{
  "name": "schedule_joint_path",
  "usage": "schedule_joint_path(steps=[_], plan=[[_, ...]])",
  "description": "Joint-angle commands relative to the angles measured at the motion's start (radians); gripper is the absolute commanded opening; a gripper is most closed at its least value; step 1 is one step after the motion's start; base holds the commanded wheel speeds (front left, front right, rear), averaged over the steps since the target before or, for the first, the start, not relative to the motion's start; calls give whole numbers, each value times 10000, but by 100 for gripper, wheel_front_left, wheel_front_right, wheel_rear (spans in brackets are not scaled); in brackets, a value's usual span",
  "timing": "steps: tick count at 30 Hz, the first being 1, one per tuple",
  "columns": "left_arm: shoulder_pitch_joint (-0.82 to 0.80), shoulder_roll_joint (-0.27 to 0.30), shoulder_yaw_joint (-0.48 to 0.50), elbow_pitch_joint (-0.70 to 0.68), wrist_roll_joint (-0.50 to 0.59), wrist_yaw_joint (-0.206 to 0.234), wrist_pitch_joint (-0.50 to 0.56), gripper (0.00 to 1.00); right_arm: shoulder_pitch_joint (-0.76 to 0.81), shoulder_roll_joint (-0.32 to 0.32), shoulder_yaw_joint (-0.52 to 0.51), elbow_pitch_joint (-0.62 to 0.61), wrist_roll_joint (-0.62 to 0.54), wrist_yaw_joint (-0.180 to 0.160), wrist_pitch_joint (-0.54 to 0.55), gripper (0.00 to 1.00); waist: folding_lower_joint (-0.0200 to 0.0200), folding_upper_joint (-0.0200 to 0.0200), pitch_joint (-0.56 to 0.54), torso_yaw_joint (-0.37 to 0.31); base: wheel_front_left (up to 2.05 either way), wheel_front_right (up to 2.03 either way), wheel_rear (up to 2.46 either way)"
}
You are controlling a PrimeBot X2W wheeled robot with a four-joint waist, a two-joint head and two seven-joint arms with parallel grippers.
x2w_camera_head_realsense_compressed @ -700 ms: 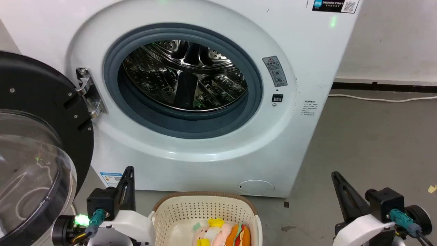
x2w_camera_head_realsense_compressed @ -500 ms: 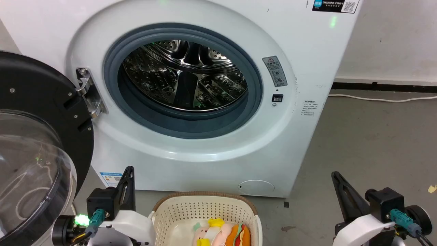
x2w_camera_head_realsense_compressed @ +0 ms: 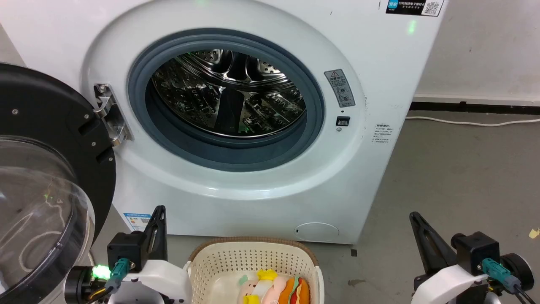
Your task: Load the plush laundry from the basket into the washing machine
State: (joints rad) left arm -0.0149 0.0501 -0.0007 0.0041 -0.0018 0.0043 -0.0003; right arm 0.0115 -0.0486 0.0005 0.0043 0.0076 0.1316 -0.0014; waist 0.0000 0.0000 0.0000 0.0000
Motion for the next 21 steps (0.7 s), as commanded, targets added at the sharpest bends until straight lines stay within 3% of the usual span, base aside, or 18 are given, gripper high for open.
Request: schedule_joint_path(steps=[1,6,7,9,10,11,21], plan=[[149,1,7,-41,18,-43,3,0,-115,-16,-5,-43,-76,-9,14,0,0,0,0,0,0,0,0],[149,1,7,-41,18,-43,3,0,-115,-16,-5,-43,-76,-9,14,0,0,0,0,0,0,0,0],[0,0,3,0,0,0,-1,100,0,0,4,0,1,0,-1,100,0,0,0,0,0,0,0],[-2,0,-3,3,-1,13,-5,100,3,0,1,6,10,0,-5,100,0,0,0,0,0,0,0],[-3,0,-2,2,-1,13,-7,0,4,0,6,6,10,0,-5,0,0,0,0,0,0,0,0],[-3,0,-8,2,-1,15,-5,100,4,0,2,8,10,0,-5,100,0,0,0,0,0,0,0],[19,0,-183,-64,-54,106,-201,100,34,-1,-64,-102,227,-1,-200,100,0,0,61,-38,0,0,0]])
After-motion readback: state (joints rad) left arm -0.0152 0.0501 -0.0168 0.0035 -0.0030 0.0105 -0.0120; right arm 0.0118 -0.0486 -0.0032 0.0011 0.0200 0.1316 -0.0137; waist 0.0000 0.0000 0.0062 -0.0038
